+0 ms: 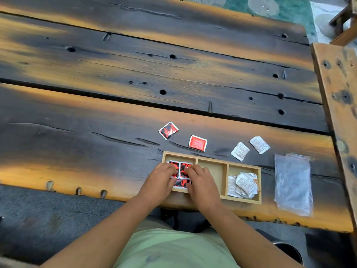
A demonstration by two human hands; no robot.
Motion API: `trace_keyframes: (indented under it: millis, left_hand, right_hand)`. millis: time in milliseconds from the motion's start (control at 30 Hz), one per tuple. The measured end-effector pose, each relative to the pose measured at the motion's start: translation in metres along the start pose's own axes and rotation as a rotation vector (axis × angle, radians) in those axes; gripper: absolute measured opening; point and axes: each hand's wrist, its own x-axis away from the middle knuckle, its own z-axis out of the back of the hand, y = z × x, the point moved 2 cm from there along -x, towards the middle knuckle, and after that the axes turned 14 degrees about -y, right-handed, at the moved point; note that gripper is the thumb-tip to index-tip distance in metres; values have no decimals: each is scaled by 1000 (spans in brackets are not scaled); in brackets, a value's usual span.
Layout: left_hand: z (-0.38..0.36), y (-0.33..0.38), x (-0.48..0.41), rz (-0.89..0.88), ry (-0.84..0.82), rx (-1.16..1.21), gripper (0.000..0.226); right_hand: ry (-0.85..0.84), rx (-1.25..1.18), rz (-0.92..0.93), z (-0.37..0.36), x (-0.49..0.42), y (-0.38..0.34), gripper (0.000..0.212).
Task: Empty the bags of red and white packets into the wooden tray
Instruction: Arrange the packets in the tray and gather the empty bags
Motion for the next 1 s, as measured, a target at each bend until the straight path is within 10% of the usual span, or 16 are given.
trace_keyframes:
  millis: [667, 1000]
  left_hand:
    - [82, -22, -103, 337, 102, 308, 4]
    - [65, -46, -141, 353, 21, 170, 45]
  right_hand:
    - [102, -294, -101, 72, -95, 10, 25]
    - [25, -103, -260, 58, -117, 56, 39]
